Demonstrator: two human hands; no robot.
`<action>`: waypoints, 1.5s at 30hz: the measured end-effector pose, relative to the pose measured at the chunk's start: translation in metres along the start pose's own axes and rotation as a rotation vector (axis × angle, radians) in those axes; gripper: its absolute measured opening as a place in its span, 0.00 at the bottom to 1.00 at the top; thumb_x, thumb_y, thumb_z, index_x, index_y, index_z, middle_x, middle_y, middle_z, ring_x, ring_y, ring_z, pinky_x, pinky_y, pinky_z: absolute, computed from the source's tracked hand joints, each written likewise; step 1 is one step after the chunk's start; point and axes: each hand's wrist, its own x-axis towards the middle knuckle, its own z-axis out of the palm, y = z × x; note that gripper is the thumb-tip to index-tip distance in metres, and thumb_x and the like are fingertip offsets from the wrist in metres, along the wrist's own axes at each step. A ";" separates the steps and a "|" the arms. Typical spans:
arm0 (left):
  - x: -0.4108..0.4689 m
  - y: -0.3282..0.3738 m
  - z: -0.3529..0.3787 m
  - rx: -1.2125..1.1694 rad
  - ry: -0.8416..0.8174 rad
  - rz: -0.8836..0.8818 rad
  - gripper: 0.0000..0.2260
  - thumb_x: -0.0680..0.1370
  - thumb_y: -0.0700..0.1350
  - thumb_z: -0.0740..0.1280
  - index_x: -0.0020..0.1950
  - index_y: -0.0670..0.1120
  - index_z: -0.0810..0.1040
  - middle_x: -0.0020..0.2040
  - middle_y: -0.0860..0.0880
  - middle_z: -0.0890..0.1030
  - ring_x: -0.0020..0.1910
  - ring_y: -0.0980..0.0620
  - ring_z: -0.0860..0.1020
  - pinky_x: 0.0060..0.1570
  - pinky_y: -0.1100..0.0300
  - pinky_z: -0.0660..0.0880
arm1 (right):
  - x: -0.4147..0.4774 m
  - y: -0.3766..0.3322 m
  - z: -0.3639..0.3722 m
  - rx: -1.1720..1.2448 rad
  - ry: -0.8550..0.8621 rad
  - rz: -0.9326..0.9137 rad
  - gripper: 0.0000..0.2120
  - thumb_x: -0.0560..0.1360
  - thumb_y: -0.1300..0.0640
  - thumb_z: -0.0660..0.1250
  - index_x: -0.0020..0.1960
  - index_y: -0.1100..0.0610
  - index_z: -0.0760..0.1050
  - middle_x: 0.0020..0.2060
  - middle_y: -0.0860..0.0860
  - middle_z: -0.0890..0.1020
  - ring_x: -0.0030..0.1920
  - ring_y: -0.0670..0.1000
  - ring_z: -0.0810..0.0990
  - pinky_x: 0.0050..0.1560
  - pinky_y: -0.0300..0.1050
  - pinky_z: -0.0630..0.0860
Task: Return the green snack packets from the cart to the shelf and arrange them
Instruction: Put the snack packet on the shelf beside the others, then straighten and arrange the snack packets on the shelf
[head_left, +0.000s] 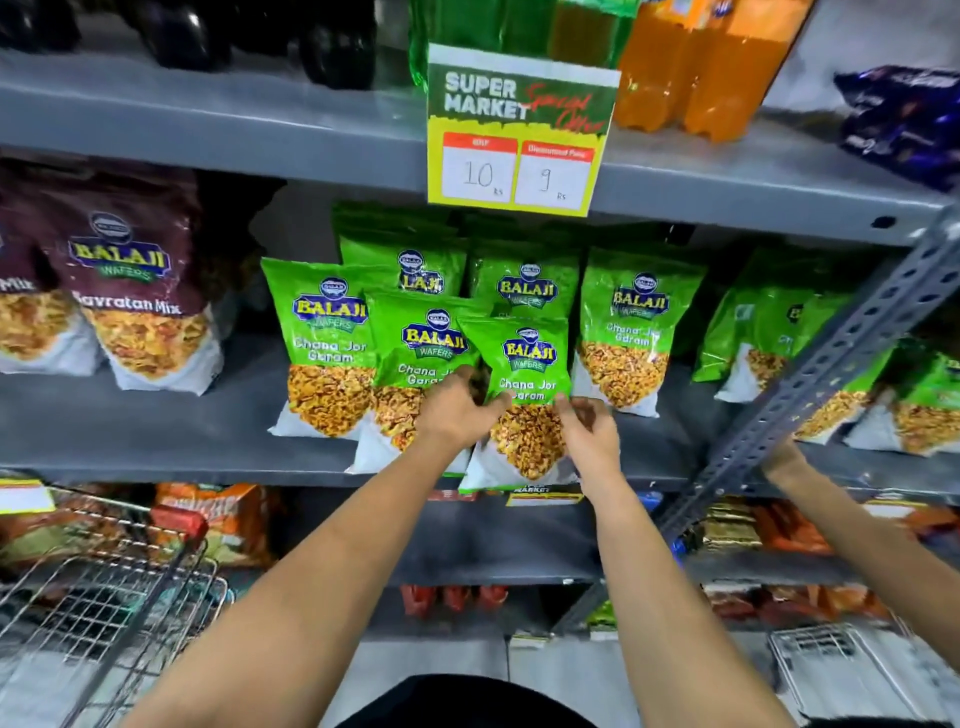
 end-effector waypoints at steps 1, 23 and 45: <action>0.001 0.003 0.001 -0.005 -0.012 -0.017 0.20 0.73 0.60 0.68 0.53 0.43 0.74 0.47 0.45 0.82 0.48 0.46 0.79 0.49 0.58 0.75 | 0.003 -0.001 -0.001 0.071 -0.001 0.025 0.13 0.70 0.40 0.68 0.44 0.49 0.74 0.44 0.49 0.81 0.51 0.53 0.79 0.59 0.49 0.73; 0.036 0.108 0.071 -0.238 -0.091 0.143 0.23 0.79 0.43 0.65 0.72 0.39 0.65 0.69 0.39 0.72 0.66 0.43 0.73 0.66 0.53 0.70 | 0.064 -0.020 -0.092 0.338 0.009 -0.181 0.10 0.77 0.60 0.65 0.57 0.63 0.77 0.42 0.47 0.86 0.44 0.48 0.83 0.48 0.43 0.79; 0.043 0.040 0.118 -0.056 -0.308 0.132 0.42 0.62 0.53 0.80 0.70 0.46 0.65 0.65 0.47 0.77 0.65 0.47 0.75 0.63 0.57 0.72 | 0.144 -0.153 -0.065 -1.059 -0.402 -0.467 0.14 0.78 0.49 0.61 0.58 0.57 0.76 0.59 0.56 0.80 0.58 0.56 0.77 0.54 0.44 0.72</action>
